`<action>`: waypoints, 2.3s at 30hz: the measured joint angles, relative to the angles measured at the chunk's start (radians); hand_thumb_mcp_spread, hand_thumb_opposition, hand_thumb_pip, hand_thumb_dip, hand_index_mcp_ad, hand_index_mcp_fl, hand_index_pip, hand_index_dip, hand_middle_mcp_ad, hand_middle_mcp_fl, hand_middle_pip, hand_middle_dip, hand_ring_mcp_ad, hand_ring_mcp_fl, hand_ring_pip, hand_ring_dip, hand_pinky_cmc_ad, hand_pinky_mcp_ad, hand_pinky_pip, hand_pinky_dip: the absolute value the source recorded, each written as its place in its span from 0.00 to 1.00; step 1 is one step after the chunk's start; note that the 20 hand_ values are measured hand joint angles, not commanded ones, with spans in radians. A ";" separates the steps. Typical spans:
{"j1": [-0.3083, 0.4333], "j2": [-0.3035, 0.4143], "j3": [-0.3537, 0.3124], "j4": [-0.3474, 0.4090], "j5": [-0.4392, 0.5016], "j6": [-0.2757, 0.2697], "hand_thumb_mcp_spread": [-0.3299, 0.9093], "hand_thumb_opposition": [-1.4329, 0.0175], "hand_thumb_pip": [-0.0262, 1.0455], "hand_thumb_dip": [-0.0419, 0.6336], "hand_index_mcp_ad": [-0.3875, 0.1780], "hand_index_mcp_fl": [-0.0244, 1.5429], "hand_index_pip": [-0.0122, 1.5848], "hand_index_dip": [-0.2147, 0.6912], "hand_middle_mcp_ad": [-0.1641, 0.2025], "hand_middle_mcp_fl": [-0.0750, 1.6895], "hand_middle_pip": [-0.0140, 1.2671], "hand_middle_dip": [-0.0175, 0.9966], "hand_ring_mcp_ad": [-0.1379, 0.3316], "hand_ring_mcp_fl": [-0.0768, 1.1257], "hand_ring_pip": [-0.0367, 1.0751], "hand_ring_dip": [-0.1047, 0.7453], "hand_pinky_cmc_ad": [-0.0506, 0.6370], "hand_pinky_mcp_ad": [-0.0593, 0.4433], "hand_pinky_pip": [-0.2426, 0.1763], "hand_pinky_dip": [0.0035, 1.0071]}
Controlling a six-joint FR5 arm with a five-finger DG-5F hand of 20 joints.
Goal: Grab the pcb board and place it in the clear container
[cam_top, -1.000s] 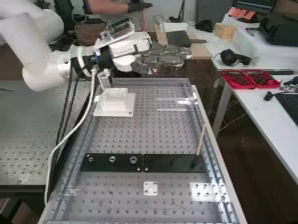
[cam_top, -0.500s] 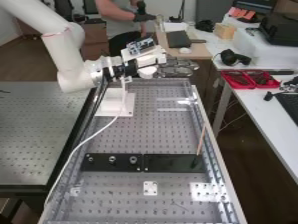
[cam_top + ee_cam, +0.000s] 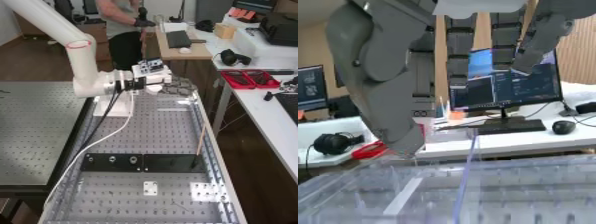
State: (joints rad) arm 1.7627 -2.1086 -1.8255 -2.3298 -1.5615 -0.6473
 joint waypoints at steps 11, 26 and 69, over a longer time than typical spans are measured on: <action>0.011 -0.024 0.025 -0.080 0.014 0.009 0.69 0.34 0.58 0.47 0.47 0.33 0.94 0.26 0.61 0.18 0.10 0.17 0.80 0.17 0.12 0.15 0.57 0.53 0.55 0.20; 0.004 -0.015 0.036 -0.115 0.023 0.013 0.61 0.40 0.68 0.47 0.47 0.07 0.87 0.26 0.60 0.12 0.10 0.17 0.81 0.09 0.12 0.15 0.56 0.51 0.43 0.44; -0.212 0.519 -0.168 -0.300 0.134 -0.115 0.59 0.41 0.65 0.47 0.47 0.07 0.85 0.27 0.61 0.11 0.10 0.17 0.81 0.06 0.12 0.15 0.53 0.48 0.43 0.49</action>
State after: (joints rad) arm 1.5511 -1.5891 -1.9935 -2.6298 -1.4279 -0.7619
